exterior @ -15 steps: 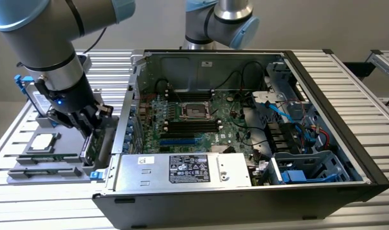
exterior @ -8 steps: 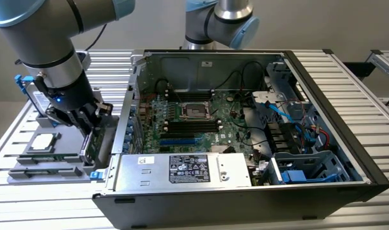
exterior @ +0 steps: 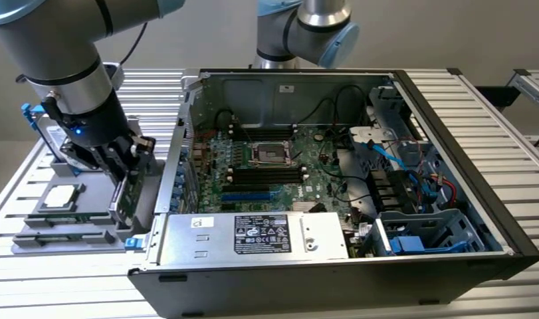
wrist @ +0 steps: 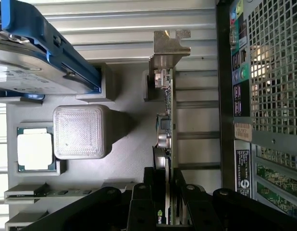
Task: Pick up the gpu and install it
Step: 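Pick up the gpu and move the gpu toward the slot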
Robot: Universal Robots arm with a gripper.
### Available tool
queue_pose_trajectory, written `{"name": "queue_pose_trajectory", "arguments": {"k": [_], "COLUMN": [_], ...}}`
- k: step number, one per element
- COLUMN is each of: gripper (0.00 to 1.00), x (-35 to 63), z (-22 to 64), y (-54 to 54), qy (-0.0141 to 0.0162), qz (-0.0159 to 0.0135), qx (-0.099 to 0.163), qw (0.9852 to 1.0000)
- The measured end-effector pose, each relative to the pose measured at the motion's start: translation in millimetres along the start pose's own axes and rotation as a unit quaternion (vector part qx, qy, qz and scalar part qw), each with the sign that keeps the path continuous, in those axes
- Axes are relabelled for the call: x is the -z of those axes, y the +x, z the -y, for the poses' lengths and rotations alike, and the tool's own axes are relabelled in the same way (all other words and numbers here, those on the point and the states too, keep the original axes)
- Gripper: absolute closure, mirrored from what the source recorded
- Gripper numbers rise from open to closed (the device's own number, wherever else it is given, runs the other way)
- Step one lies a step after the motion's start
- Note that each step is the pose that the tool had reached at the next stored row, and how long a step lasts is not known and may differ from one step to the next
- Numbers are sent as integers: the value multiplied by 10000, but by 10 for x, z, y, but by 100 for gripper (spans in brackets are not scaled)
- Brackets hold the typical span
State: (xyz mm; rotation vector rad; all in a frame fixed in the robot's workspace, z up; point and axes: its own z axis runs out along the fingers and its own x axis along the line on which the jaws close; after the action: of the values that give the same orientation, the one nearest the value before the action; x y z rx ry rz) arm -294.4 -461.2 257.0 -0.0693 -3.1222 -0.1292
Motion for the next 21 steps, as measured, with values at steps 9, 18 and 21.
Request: {"name": "queue_pose_trajectory", "arguments": {"k": [9,18,21], "gripper": [73,73,73], "x": [175,475,605], "z": [-15,-40,-52], "y": [-2,-19,-47], "qy": [-73,-117,-133], "qz": [-10,-36,-42], "qx": [2,26,44], "qw": [10000,9999,9999]}}
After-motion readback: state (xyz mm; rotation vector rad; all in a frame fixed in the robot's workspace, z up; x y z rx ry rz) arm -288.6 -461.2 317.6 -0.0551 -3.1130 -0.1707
